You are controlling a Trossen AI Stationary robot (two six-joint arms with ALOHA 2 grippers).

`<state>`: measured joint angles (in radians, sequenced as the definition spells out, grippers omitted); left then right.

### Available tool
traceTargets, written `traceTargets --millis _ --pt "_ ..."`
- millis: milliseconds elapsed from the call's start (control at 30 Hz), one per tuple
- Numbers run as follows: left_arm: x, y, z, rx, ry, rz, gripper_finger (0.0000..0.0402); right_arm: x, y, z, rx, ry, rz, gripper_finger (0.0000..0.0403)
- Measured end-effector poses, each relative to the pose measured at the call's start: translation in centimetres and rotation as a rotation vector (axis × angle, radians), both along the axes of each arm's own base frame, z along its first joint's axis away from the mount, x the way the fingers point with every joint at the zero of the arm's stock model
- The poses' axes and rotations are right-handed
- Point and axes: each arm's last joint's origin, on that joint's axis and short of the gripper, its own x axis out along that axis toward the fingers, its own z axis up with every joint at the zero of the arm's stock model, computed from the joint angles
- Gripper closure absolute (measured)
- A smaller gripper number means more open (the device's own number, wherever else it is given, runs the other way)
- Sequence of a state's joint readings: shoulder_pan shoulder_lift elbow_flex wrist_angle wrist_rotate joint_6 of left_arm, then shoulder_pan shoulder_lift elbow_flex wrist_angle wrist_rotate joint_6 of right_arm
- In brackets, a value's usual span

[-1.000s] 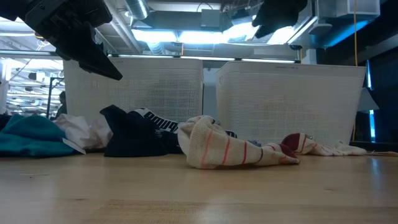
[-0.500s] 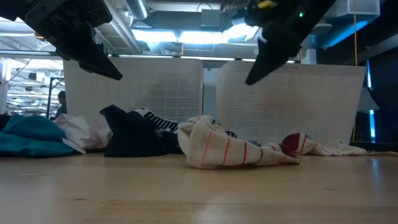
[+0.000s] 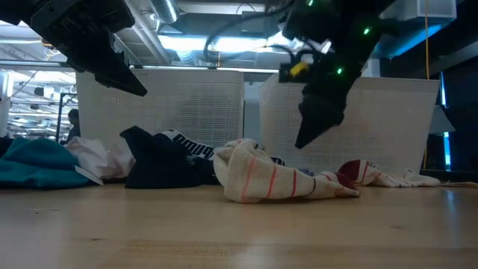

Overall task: Sort clothes
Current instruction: Put the blue sock into the right white laundry bin

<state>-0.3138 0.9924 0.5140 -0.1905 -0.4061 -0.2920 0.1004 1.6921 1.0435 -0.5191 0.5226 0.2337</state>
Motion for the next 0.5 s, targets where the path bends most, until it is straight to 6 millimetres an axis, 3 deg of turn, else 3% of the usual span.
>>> traceTargets --millis 167,500 --pt "0.0 0.0 0.0 0.003 0.0 -0.002 0.0258 0.7 -1.2 -1.6 0.01 0.027 -0.028 0.0247" --pt "0.0 0.0 0.0 0.002 0.001 -0.002 0.0258 2.2 -2.4 -4.5 0.064 0.043 0.0 0.0251"
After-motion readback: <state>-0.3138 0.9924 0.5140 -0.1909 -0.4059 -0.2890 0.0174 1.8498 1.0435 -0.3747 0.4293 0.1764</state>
